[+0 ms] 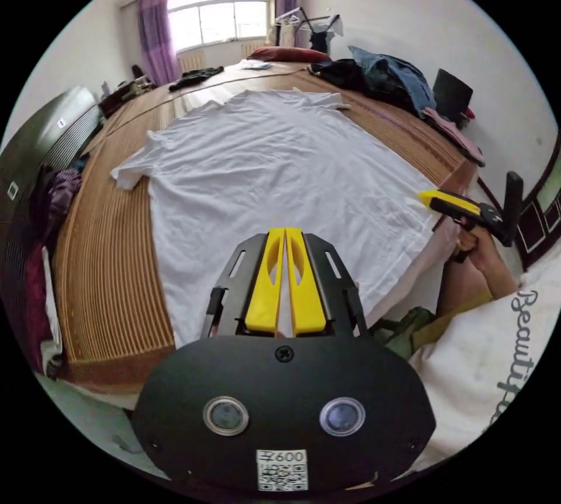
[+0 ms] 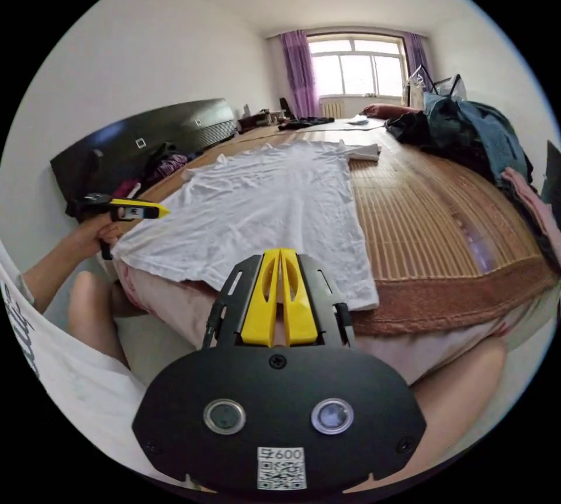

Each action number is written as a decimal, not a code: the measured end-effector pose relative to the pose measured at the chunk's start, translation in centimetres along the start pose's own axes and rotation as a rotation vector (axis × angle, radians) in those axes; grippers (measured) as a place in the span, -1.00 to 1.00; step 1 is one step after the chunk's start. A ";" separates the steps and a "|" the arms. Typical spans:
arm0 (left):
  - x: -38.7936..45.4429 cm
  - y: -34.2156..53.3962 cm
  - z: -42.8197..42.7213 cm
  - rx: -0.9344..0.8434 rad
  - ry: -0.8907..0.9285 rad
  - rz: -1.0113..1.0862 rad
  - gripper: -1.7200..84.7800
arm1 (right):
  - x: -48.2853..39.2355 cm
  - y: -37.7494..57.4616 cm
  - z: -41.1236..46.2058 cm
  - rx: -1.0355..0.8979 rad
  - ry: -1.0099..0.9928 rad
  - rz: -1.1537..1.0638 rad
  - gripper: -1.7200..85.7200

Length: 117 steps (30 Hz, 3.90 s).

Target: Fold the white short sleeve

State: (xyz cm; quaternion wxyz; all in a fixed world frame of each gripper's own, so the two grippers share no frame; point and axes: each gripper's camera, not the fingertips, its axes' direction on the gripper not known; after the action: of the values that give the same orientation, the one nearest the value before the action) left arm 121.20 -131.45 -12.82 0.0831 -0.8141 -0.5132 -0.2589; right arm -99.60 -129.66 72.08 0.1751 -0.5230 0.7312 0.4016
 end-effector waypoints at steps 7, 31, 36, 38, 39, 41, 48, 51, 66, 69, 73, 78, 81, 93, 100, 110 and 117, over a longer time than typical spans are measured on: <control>-17.9 6.3 -15.0 0.173 -0.007 -0.718 -0.95 | 0.5 -0.8 3.3 -0.085 0.138 0.048 -0.98; -5.3 -23.4 -37.2 -0.124 -0.161 -0.272 -0.95 | -9.5 -6.8 18.9 -0.289 0.191 0.004 -0.98; -3.6 -26.9 -42.8 -0.103 -0.087 -0.359 -0.95 | -11.4 -7.2 21.3 -0.267 0.177 0.000 -0.98; -4.9 -26.7 -46.6 -0.128 -0.052 -0.528 -0.95 | -13.3 -7.5 22.6 -0.266 0.216 -0.020 -0.98; -4.9 -26.7 -47.8 -0.135 -0.058 -0.547 -0.95 | -13.8 -7.6 22.9 -0.264 0.225 -0.021 -0.98; -4.0 -28.5 -53.0 -0.075 -0.084 -0.558 -0.95 | -15.4 -8.2 22.7 -0.205 0.279 0.034 -0.98; -1.7 -48.8 -55.0 0.107 0.264 -0.305 -0.96 | -23.4 -14.1 21.8 0.266 0.267 0.067 -0.98; 2.3 -58.4 -47.9 -0.183 0.391 -0.154 -0.95 | -30.1 -21.5 31.1 0.103 0.021 -0.126 -0.98; 15.8 -65.7 -50.5 -0.213 0.502 -0.055 -0.96 | -65.1 -40.1 80.1 -0.294 0.098 -0.823 -0.98; 18.9 -67.5 -52.2 -0.199 0.459 -0.003 -0.96 | -67.0 -41.8 84.8 -0.331 0.020 -0.782 -0.98; 21.5 -70.2 -53.7 -0.209 0.447 0.014 -0.96 | -67.9 -44.3 91.6 -0.427 -0.042 -0.646 -0.98; 23.8 -73.5 -55.3 -0.227 0.417 0.046 -0.96 | -69.6 -46.2 95.8 -0.419 -0.028 -0.646 -0.98; 24.2 -75.4 -56.2 -0.223 0.417 0.050 -0.96 | -70.5 -47.3 97.9 -0.417 0.004 -0.585 -0.98; 17.2 -84.3 -60.5 -0.222 0.540 -0.062 -0.95 | -72.0 -48.8 94.8 -0.117 -0.160 -0.509 -0.95; 3.0 -84.1 -66.5 0.103 0.603 -0.401 -0.95 | -77.1 -48.1 90.3 -0.173 -0.449 -0.710 -0.85; -1.2 -88.5 -65.2 0.035 0.565 -0.390 -0.96 | -80.1 -51.3 103.1 -0.548 -0.190 -0.657 -0.96; -0.9 -90.4 -63.6 -0.012 0.493 -0.345 -0.96 | -80.7 -52.9 103.0 -0.483 -0.242 -0.633 -0.98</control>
State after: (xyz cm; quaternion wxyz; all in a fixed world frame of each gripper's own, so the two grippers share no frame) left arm 20.07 -116.16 29.15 0.1551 -0.6278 -0.6069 -0.4619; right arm -37.03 -6.91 41.80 0.2468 -0.6971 0.3933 0.5463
